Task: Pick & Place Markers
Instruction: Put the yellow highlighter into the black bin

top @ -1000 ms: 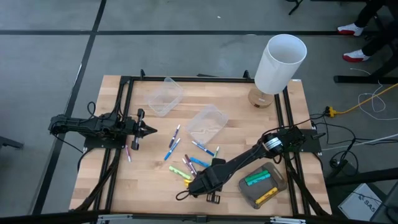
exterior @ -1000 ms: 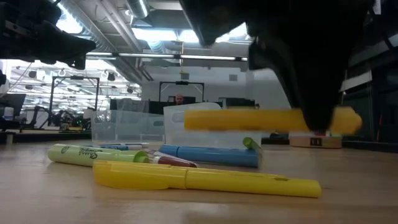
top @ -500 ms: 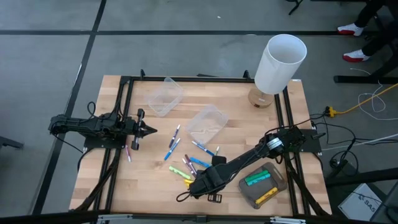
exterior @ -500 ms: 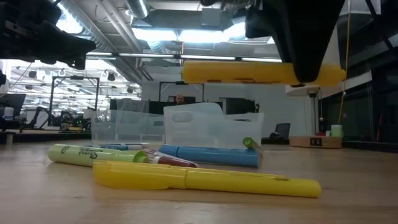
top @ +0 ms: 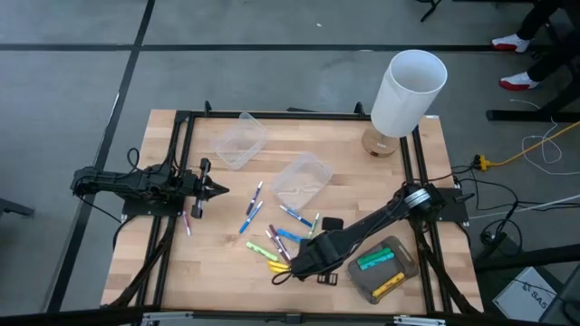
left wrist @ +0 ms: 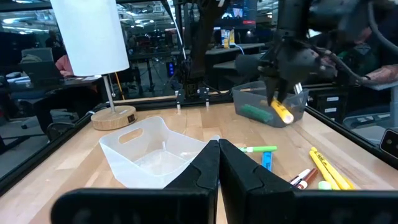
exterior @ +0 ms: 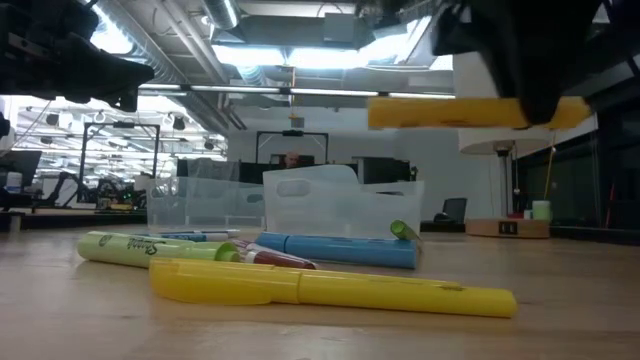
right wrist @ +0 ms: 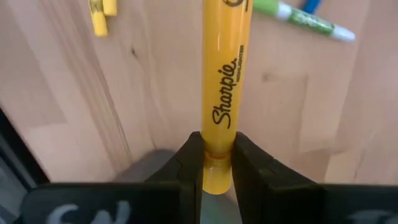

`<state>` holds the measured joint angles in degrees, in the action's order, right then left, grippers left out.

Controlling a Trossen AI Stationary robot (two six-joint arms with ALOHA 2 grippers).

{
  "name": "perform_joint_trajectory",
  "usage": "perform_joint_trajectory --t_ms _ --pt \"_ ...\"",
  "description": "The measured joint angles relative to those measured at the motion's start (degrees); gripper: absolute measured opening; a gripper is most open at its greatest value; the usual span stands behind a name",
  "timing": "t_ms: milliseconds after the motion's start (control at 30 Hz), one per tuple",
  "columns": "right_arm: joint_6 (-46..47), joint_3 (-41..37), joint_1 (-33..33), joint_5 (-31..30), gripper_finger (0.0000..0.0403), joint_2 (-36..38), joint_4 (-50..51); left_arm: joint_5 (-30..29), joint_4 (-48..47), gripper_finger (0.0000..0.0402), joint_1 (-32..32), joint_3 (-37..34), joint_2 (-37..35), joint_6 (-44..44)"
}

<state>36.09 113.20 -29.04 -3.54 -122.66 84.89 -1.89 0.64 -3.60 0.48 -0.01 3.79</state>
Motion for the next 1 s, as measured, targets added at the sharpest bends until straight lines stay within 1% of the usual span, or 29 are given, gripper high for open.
perform_joint_trajectory --t_ms 233,400,567,767,1000 --pt "1.2 -12.8 0.0 -0.6 0.006 11.2 -1.2 0.0 0.0 0.0004 0.0 0.0 0.0 0.0" --pt "1.1 -20.1 0.0 -1.0 0.006 18.8 -1.2 0.0 0.0 0.0004 0.0 0.0 0.0 0.0" --pt "0.6 -26.4 -0.1 -0.9 0.006 24.6 -1.3 0.0 0.0 0.0004 0.0 0.0 0.0 0.0" --pt "-0.6 -31.1 -1.9 -0.8 0.006 29.3 -1.2 0.0 0.0 0.0004 0.0 0.0 0.0 0.0" --pt "-0.6 -32.7 -6.9 -0.4 0.006 31.3 -1.4 0.0 0.0 0.0004 0.0 0.0 0.0 0.0"
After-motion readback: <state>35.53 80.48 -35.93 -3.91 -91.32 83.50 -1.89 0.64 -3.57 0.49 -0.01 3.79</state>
